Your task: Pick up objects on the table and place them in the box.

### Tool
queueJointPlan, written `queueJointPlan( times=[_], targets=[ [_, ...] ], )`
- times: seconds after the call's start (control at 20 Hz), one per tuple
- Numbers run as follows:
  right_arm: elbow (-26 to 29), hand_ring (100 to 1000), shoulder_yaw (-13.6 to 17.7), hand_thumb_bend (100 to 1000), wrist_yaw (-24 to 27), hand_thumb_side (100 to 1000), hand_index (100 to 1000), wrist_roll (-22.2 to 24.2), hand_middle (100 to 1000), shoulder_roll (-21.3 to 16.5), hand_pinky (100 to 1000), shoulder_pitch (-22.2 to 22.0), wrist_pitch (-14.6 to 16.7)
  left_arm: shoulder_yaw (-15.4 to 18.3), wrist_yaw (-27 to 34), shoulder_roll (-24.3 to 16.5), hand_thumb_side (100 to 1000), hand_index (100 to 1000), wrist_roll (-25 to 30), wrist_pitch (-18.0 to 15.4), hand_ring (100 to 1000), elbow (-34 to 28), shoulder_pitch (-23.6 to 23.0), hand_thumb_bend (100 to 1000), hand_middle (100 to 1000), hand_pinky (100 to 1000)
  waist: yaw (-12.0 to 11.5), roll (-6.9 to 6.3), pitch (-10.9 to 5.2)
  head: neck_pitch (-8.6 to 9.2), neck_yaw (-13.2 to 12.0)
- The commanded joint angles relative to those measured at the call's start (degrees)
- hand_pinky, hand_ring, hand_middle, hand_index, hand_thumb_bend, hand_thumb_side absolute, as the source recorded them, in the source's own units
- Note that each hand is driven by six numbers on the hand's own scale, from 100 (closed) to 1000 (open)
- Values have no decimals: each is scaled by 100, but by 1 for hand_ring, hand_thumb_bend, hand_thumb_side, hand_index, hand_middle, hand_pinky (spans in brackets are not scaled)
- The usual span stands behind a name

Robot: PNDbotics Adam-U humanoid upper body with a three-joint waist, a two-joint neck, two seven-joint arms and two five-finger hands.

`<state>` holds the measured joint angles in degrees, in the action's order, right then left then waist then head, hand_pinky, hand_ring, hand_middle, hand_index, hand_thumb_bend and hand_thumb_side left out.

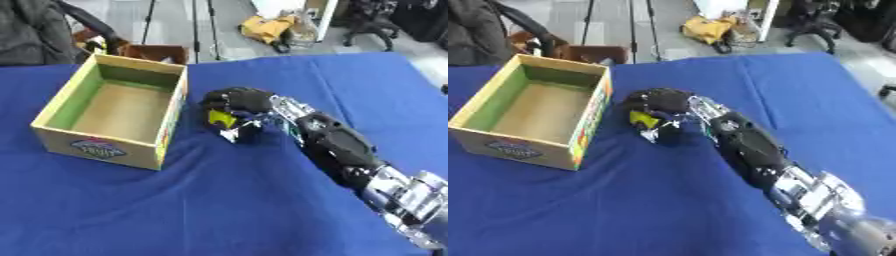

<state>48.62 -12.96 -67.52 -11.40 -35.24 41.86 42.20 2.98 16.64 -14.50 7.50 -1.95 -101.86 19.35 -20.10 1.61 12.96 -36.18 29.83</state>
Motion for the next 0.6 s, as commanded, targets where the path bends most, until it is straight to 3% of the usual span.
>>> queueJointPlan(
  times=[0.05,0.4,0.6],
  targets=[
    [-227,919,6,233,-303,451,936,-202,878,-32,697,-15,47,57,-14,-41,991,679,-5,-20,608,-100,76,367,571,532,6,-32,-62,50,4],
    [-391,841,49,193,-279,444,929,-283,855,-3,506,22,116,59,-13,-48,989,678,-13,-22,607,-98,76,370,571,531,15,-33,-75,49,17],
    [-457,710,78,108,21,336,904,-95,801,4,311,49,173,57,-11,-55,986,678,-16,-20,607,-96,78,374,570,530,26,-31,-88,47,25]
  ],
)
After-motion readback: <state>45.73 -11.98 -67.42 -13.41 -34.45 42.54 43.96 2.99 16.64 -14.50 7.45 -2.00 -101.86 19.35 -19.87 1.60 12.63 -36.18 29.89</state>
